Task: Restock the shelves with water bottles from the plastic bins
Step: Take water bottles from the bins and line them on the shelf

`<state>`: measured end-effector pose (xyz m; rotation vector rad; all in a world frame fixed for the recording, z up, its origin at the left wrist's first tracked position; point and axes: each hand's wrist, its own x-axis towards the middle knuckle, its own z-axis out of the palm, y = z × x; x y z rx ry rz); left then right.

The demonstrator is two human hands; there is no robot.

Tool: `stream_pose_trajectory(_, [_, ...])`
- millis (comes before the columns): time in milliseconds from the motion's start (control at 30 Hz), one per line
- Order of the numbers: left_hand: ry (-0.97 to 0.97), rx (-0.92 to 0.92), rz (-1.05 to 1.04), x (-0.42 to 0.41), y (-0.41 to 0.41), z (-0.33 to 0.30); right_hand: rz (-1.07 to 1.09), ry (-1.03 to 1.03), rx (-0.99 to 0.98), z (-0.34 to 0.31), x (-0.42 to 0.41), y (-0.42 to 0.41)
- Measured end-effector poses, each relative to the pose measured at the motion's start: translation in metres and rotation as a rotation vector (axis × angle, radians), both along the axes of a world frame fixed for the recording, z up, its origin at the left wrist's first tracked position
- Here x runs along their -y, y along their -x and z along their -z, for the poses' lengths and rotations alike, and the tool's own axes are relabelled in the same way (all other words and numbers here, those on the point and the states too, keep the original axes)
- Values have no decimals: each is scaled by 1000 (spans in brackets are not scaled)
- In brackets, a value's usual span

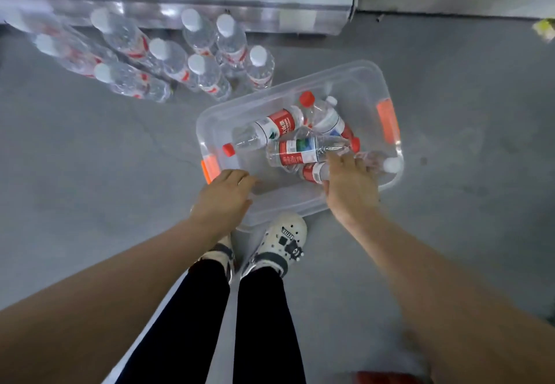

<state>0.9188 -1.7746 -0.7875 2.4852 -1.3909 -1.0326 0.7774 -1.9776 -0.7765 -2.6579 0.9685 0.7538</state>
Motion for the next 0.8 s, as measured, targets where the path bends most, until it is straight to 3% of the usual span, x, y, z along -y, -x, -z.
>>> stream_pose_trajectory(133, [-40, 117, 103, -6, -2, 42, -1, 49, -220, 30, 9, -1])
stream_pose_trajectory(233, [-76, 162, 121, -6, -2, 56, 23, 8, -279, 41, 9, 7])
stream_pose_trajectory(333, [-84, 172, 142, -6, -4, 62, 86, 3, -212, 51, 13, 13])
stream_pose_trajectory(533, [-158, 145, 193, -5, -19, 51, 255, -194, -56, 39, 29, 18])
stream_pose_trajectory(600, [-274, 120, 235, 0, -28, 38, 298, -192, -13, 22, 30, 14])
stream_pose_trajectory(700, [-448, 8, 141, 8, -47, 5, 356, -246, 37, -18, 30, 1])
stream_pose_trajectory(800, [-453, -89, 74, 18, -64, -44, 375, -332, 113, -76, 37, -16])
